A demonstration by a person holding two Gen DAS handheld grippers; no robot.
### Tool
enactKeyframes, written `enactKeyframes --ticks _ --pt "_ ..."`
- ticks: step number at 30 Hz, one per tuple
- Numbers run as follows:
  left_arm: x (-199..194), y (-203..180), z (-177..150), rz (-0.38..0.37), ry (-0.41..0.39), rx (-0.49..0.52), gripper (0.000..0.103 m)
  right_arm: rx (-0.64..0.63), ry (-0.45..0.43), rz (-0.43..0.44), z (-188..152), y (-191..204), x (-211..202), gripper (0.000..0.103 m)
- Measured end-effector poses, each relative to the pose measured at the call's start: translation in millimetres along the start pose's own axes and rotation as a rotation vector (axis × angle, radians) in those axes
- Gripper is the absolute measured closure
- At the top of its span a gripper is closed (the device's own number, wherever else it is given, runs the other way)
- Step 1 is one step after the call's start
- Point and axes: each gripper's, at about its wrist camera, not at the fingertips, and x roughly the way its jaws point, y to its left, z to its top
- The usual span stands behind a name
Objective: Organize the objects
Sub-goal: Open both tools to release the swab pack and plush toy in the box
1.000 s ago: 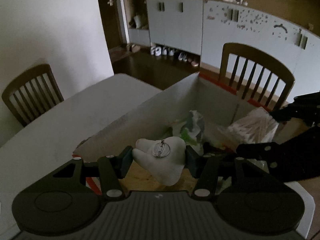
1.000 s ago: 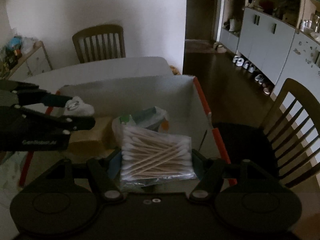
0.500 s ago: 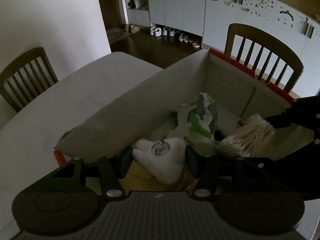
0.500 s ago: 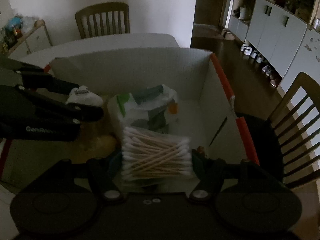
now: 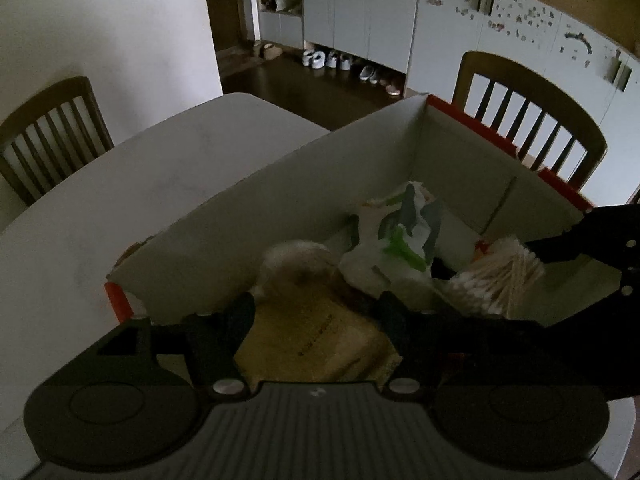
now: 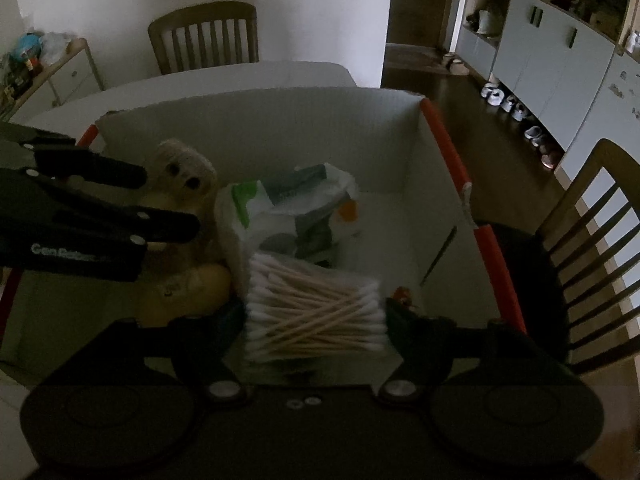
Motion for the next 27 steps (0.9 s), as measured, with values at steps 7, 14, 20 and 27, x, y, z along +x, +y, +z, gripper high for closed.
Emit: enactKeyframes --ticks 7,14,20,27 --pt "-16 0 -7 -0.018 -0.04 -0.016 0.033 0.024 -0.035 -0.009 -6 -4 -20 0.023" --pt "-39 1 -18 -0.037 -0.083 -0.033 0.032 0.04 -0.079 -0.007 -8 -3 -46 0.021" --pt "-66 3 -28 -0.059 -0.135 -0.055 0.032 0.044 -0.132 0.0 -12 2 -73 0.02" --pt "-99 7 -41 -0.081 -0.197 -0.059 0.032 0.082 -0.198 0.023 -23 10 -102 0.018"
